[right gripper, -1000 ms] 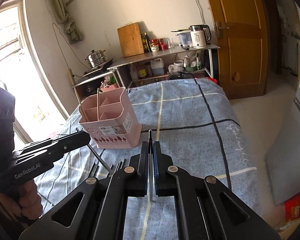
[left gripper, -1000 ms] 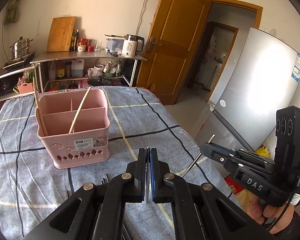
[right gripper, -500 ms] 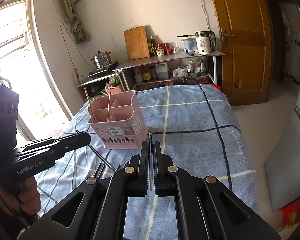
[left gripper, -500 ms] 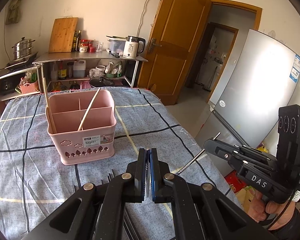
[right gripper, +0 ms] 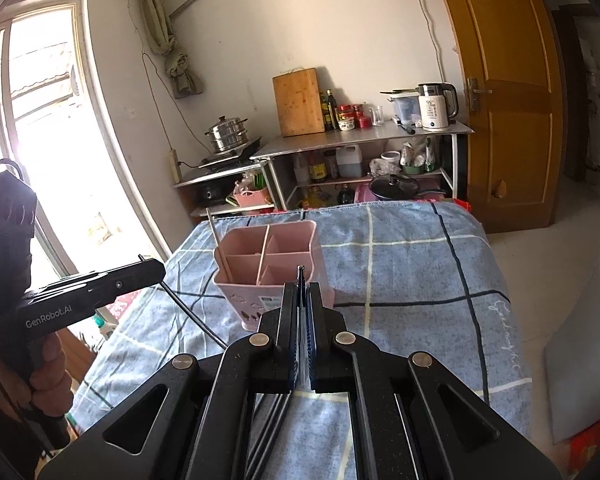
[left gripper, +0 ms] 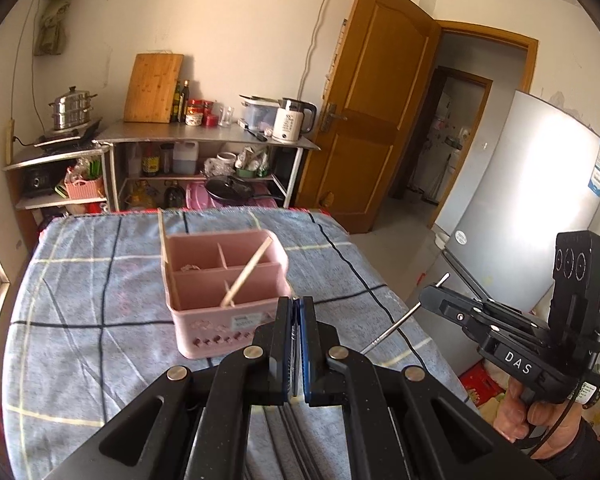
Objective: Organize utensils
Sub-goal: 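Lower the metal chopstick into the pink basket with the left tool while the right tool releases its own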
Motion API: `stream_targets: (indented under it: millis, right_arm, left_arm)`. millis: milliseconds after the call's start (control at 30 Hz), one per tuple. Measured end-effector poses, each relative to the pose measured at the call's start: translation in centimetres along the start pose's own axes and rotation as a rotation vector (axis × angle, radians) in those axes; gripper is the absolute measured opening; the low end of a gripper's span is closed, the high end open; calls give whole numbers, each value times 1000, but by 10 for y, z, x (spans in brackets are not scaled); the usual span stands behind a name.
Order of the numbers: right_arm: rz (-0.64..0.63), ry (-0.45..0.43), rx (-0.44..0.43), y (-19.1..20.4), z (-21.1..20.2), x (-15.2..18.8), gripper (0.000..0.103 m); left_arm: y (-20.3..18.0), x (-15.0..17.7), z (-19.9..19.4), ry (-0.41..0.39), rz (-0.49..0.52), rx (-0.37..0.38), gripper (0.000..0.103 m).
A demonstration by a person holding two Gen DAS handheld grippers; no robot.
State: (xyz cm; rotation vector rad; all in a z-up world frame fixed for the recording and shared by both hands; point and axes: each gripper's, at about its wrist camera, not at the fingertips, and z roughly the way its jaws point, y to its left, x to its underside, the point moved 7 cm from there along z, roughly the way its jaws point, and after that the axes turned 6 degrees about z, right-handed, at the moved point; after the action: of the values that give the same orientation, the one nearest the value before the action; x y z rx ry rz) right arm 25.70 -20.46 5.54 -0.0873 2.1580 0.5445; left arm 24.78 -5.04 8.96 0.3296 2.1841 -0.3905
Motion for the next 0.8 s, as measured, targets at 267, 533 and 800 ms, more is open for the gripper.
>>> stream_targets:
  millis: [267, 533, 800]
  right_arm:
    - [0, -20, -51, 29, 22, -34, 4]
    - [-6, -48, -66, 46, 46, -67, 4]
    - [22, -35, -82, 53, 75, -70, 4]
  left_arm:
    - [50, -44, -10, -43, -45, -57, 3]
    - [86, -78, -8, -85, -85, -84, 3]
    - [113, -75, 19, -60, -115, -98, 3]
